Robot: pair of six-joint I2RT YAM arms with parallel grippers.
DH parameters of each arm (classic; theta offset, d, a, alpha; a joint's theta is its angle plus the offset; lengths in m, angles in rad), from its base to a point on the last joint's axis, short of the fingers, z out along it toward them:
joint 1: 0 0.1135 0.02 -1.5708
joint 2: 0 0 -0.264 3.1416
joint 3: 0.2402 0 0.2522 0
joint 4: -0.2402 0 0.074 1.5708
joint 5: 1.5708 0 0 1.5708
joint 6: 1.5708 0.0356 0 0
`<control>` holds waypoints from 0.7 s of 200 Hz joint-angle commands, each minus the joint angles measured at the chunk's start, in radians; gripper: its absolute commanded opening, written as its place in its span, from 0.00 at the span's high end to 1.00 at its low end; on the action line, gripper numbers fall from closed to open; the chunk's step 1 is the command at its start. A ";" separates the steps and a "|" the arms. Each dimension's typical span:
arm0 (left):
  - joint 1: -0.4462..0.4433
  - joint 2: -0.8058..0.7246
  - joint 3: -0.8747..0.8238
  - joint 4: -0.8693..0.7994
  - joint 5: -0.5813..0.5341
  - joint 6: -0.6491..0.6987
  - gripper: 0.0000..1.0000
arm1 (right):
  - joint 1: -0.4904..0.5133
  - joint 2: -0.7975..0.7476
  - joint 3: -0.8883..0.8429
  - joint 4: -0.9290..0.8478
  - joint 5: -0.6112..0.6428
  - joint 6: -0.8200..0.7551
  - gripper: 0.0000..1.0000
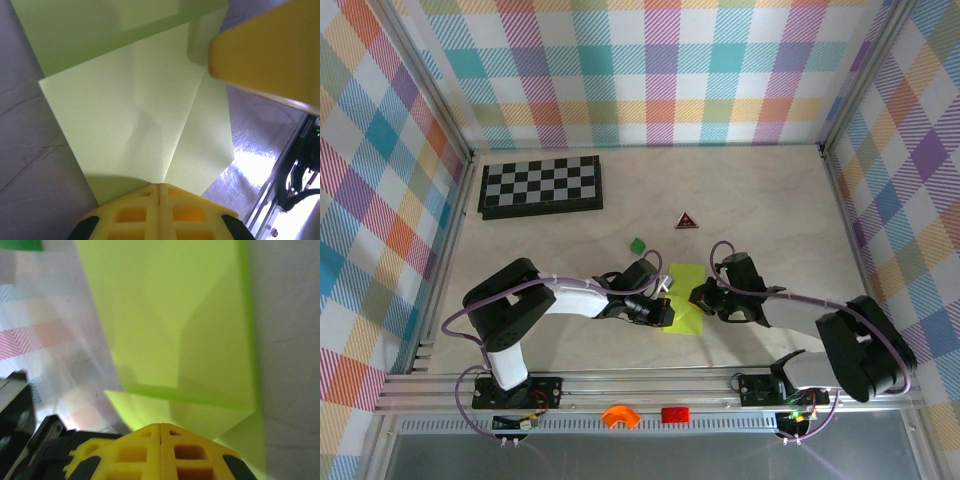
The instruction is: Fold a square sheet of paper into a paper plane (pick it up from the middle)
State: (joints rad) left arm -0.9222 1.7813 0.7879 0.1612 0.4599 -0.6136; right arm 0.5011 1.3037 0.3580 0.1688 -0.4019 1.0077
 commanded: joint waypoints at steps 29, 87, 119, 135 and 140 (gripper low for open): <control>-0.003 0.039 -0.041 -0.105 -0.045 0.002 0.97 | 0.125 0.031 -0.003 0.000 0.031 0.024 0.99; -0.004 0.033 -0.047 -0.105 -0.047 0.000 0.97 | 0.095 0.055 -0.049 -0.079 0.116 0.039 1.00; -0.003 0.027 -0.050 -0.105 -0.047 0.001 0.97 | 0.051 -0.065 -0.047 -0.137 0.121 0.017 1.00; -0.003 0.026 -0.050 -0.105 -0.047 0.002 0.97 | 0.050 -0.110 -0.027 -0.138 0.098 -0.001 0.99; -0.003 0.024 -0.051 -0.105 -0.047 0.001 0.97 | 0.050 -0.117 -0.022 -0.126 0.083 -0.001 0.99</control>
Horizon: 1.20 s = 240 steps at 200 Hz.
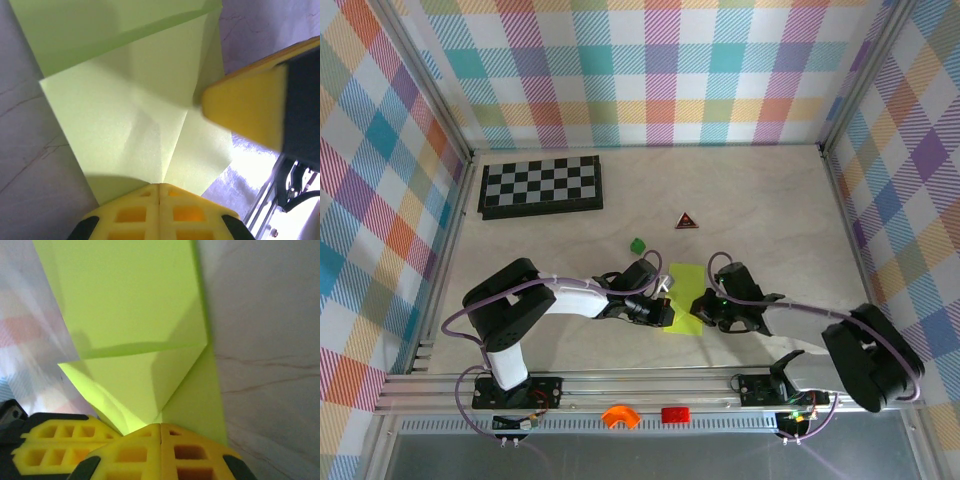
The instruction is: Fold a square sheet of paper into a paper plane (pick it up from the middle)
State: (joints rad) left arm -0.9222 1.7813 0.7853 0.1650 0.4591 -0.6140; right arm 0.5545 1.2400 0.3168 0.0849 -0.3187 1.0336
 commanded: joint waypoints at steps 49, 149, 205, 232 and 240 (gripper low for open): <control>-0.003 0.025 -0.048 -0.110 -0.046 0.002 0.97 | 0.015 0.054 0.076 0.097 -0.090 0.000 0.98; -0.003 0.025 -0.035 -0.149 -0.043 0.010 0.97 | -0.301 0.118 0.026 0.023 -0.156 -0.160 1.00; -0.004 0.017 -0.021 -0.169 -0.051 0.011 0.97 | -0.197 0.020 0.079 0.032 -0.157 -0.087 0.97; -0.004 0.025 -0.013 -0.174 -0.049 0.014 0.97 | -0.080 0.019 0.092 0.020 -0.062 -0.051 0.96; -0.003 0.026 -0.012 -0.172 -0.048 0.012 0.97 | -0.049 0.041 0.091 0.062 -0.065 -0.042 0.96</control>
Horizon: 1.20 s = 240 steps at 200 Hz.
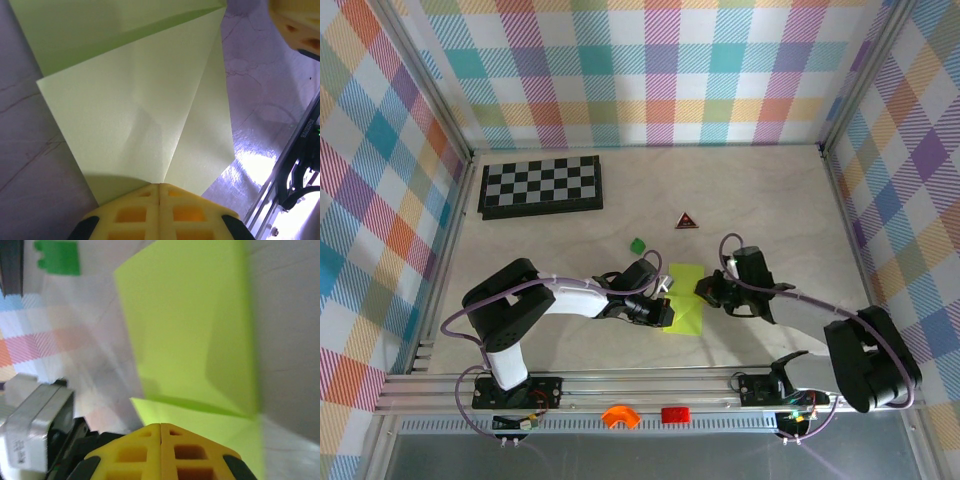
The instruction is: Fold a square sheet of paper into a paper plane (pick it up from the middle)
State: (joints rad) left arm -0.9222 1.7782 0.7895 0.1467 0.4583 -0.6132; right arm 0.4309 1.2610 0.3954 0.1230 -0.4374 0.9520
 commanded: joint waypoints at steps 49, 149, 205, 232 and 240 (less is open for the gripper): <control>-0.004 0.035 -0.003 -0.170 -0.040 0.022 0.97 | 0.081 0.207 -0.036 0.139 -0.002 0.062 0.99; -0.019 0.014 0.018 -0.190 -0.056 -0.001 0.97 | -0.236 0.268 -0.075 0.242 -0.111 -0.053 0.98; -0.033 -0.088 0.212 -0.400 -0.094 0.051 0.87 | -0.236 0.026 -0.097 0.113 -0.116 -0.056 0.82; 0.009 -0.038 0.276 -0.457 -0.110 0.121 0.84 | -0.236 -0.140 -0.093 -0.107 -0.084 -0.087 0.66; 0.029 -0.005 0.285 -0.453 -0.091 0.132 0.86 | -0.235 -0.187 -0.092 -0.183 -0.063 -0.091 0.63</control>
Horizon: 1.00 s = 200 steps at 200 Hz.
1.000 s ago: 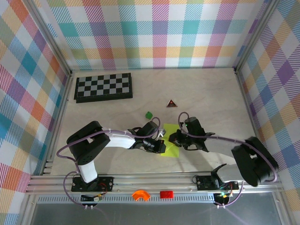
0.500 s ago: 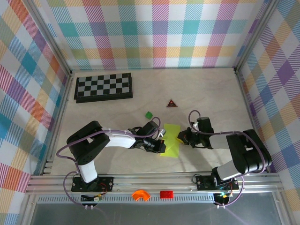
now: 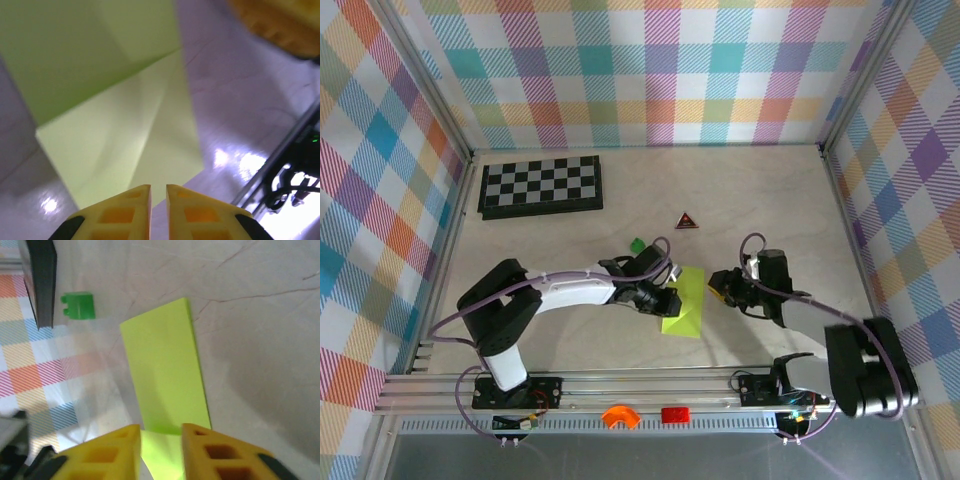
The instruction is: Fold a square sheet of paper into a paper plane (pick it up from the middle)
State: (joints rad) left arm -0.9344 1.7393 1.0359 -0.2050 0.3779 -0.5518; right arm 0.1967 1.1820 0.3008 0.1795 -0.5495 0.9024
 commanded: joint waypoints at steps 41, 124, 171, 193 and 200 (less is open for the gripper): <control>0.073 0.155 0.107 -0.105 0.021 0.131 0.90 | 0.005 -0.357 -0.034 -0.425 0.016 -0.007 0.59; 0.072 0.162 -0.008 0.024 0.035 0.046 0.93 | 0.278 -0.310 0.012 -0.474 0.121 0.135 0.56; 0.063 0.137 -0.045 0.047 0.014 -0.027 0.94 | 0.394 -0.169 0.050 -0.414 0.184 0.194 0.48; 0.055 0.132 -0.051 0.054 0.009 -0.042 0.94 | 0.404 -0.140 0.042 -0.374 0.180 0.209 0.48; 0.053 0.134 -0.049 0.055 0.009 -0.043 0.94 | 0.406 -0.128 0.040 -0.365 0.181 0.216 0.48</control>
State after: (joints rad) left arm -0.8631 1.8759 1.0191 -0.0967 0.4068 -0.5621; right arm 0.5911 1.0260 0.3256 -0.2314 -0.3912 1.0779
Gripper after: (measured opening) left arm 0.063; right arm 0.520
